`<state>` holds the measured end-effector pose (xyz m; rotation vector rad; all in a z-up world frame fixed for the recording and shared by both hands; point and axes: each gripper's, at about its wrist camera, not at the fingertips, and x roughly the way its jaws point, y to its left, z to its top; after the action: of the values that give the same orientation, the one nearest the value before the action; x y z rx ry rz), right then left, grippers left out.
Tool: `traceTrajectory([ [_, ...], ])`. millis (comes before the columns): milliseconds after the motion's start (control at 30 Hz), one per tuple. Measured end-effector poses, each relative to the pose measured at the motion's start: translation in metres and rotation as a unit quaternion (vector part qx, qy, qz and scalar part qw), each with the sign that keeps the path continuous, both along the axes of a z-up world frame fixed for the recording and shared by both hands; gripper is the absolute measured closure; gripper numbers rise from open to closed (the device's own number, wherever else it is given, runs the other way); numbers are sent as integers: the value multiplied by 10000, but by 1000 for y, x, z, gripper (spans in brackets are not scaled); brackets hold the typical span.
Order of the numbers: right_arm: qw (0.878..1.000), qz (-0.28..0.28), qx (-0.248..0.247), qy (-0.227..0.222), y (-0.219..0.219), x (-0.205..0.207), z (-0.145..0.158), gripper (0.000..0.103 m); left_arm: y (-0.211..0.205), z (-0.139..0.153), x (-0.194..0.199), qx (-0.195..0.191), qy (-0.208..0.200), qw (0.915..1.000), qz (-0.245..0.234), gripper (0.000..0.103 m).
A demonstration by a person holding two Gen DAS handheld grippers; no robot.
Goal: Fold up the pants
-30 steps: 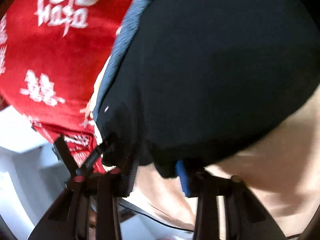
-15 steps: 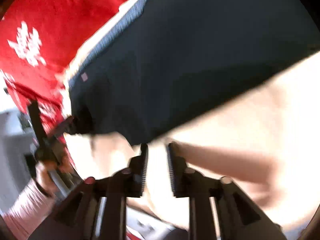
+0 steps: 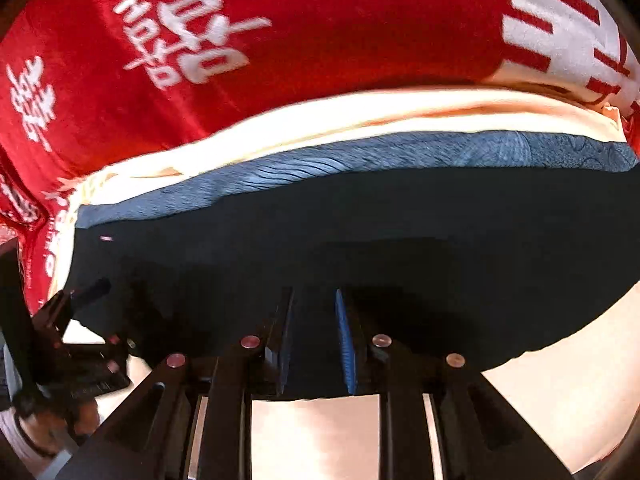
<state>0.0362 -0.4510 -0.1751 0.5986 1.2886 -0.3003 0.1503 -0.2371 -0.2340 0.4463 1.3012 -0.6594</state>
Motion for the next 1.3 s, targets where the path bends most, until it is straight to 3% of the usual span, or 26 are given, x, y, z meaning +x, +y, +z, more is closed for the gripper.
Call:
traceTrajectory([
  [67, 9993, 29, -98, 371, 0, -8, -19, 81, -7, -18, -18, 291, -47, 9994, -158, 0],
  [133, 9998, 93, -195, -8, 4, -24, -21, 81, -2, -19, -27, 156, -219, 9996, -44, 0],
  [267, 9993, 200, -318, -11, 11, -27, -19, 81, 4, -21, -23, 193, 92, 9997, 78, 0],
  [467, 10000, -40, 90, -18, 2, -25, -23, 81, -8, -12, -23, 438, -27, 9989, -168, 0],
  [767, 9985, -228, 490, -45, -1, -47, -10, 77, -7, 12, -20, 638, 39, 9980, -9, 0],
  [867, 9982, -267, 529, -19, -4, -64, -4, 76, -26, 24, -27, 562, 32, 9983, -133, 0],
  [1000, 9972, -511, 552, 59, -20, -96, 0, 63, -71, 40, -46, 445, -14, 9982, -413, 0],
  [1300, 9825, -1632, 891, -81, -92, -171, -4, 62, -164, 49, -86, 239, -11, 9973, -696, 0],
])
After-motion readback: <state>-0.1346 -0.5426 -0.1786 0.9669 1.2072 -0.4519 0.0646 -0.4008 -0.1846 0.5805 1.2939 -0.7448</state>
